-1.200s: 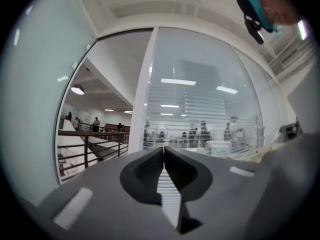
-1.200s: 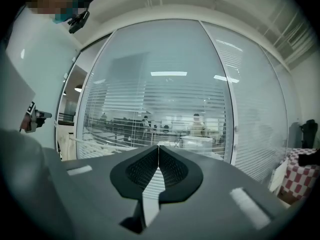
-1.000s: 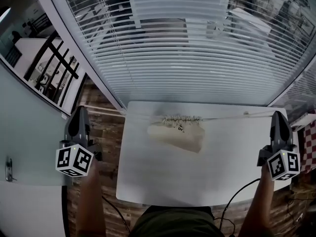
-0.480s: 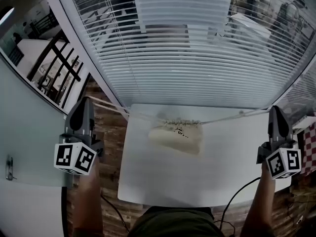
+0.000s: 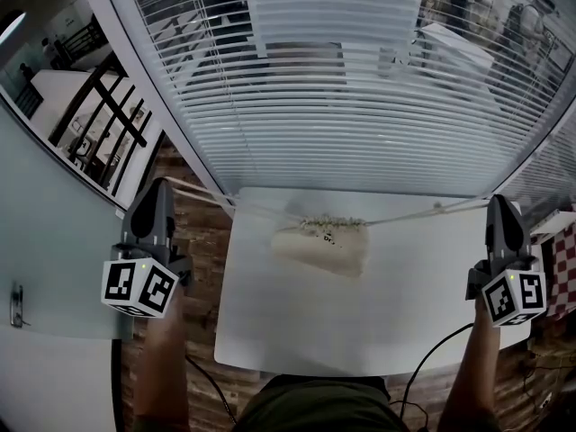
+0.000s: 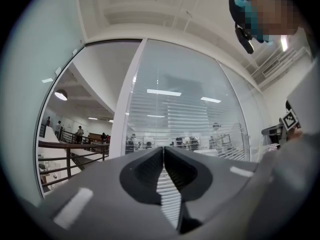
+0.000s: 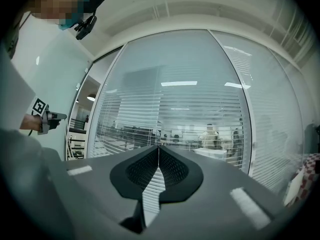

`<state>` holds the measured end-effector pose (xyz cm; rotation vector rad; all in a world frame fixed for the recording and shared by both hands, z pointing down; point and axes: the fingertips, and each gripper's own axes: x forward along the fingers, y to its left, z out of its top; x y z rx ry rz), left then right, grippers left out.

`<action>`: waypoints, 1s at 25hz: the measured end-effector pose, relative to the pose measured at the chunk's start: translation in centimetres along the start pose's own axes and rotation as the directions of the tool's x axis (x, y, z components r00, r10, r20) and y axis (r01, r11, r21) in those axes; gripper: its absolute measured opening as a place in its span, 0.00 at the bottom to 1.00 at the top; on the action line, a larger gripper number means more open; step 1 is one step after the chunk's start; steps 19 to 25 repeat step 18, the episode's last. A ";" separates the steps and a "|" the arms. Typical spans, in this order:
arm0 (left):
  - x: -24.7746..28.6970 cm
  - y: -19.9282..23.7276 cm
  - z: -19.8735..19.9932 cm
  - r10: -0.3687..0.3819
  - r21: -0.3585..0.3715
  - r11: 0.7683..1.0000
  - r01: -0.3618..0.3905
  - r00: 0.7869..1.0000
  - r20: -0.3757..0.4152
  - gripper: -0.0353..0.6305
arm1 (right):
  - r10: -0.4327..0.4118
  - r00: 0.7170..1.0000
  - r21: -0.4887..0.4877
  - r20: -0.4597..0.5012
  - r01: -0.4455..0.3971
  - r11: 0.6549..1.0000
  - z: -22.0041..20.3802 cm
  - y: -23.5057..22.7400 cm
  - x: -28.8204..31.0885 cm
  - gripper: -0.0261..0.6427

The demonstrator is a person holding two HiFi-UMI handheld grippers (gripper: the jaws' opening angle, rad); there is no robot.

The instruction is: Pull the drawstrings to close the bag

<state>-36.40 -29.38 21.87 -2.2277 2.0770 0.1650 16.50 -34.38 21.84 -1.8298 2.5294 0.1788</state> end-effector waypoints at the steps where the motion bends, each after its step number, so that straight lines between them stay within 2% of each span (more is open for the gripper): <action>1: 0.0 0.0 -0.1 -0.002 0.001 1.000 0.002 1.000 0.001 0.07 | 0.002 1.000 0.000 0.001 -0.002 1.000 -0.1 0.0 0.0 0.06; 25: 0.4 -0.5 -0.3 0.002 0.000 1.000 -0.002 1.000 0.001 0.07 | -0.002 1.000 0.002 -0.011 0.002 1.000 -0.6 -0.6 0.1 0.06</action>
